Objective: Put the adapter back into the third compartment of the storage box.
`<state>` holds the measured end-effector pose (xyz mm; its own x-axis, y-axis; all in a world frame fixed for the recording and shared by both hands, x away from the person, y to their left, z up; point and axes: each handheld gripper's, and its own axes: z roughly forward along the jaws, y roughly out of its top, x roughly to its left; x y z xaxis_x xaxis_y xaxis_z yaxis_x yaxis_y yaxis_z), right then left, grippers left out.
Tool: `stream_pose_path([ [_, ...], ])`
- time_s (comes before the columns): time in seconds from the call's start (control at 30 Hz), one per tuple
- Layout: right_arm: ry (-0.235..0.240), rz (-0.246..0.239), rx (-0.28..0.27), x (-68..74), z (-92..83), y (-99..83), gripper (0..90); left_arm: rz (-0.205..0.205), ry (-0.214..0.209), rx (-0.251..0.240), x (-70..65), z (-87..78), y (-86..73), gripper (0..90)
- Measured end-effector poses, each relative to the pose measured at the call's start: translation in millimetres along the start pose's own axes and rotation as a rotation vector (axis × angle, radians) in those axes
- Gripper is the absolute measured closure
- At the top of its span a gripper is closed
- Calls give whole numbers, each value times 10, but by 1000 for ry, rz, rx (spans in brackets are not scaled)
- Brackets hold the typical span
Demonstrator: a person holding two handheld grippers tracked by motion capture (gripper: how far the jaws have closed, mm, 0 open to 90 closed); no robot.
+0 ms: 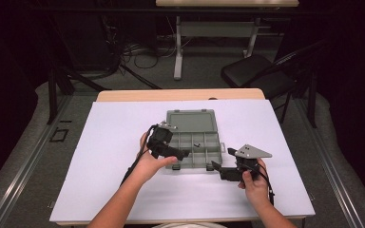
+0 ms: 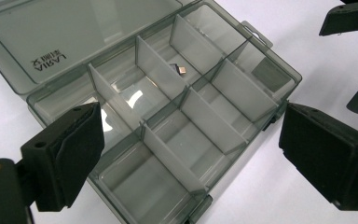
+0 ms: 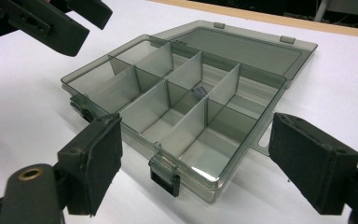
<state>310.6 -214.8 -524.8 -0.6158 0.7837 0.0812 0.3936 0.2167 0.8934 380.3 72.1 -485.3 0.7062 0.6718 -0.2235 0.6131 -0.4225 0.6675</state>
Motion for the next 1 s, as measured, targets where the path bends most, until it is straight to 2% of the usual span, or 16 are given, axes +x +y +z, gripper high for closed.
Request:
stream_pose_path([
  [0.13,1,1,-2,4,7,-4,173,-15,-5,-25,18,-9,-62,57],
  [0.43,-3,0,4,17,11,-8,173,-52,19,-24,131,-3,-165,90],
  [0.53,-4,1,5,15,11,-9,173,-56,50,-14,172,12,-203,114],
  [0.63,-4,-5,2,12,8,-8,173,-66,63,3,216,35,-240,150],
  [0.77,-3,-6,3,7,-1,-6,173,-63,91,49,278,89,-300,154],
  [1.0,-4,-6,4,-6,-4,-7,173,-73,133,73,331,172,-357,159],
])
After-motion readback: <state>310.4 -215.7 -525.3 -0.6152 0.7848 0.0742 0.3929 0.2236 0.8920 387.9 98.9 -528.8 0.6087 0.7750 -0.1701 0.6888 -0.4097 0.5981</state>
